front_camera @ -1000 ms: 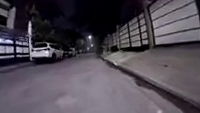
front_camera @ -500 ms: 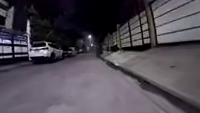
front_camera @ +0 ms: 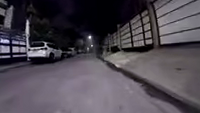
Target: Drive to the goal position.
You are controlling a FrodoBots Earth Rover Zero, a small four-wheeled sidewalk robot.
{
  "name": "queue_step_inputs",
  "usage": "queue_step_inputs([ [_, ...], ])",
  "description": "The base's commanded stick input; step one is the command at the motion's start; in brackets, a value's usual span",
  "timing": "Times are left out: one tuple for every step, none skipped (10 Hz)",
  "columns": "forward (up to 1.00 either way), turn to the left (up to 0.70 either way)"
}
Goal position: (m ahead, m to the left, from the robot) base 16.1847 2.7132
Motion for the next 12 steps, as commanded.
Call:
queue_step_inputs([
  [0.50, 0.00],
  [0.50, 0.00],
  [0.50, 0.00],
  [0.50, 0.00],
  [0.50, 0.00],
  [0.44, 0.00],
  [0.13, 0.00],
  [0.00, 0.00],
  [0.00, 0.00],
  [0.00, 0.00],
  [0.00, 0.00],
  [0.00, 0.00],
])
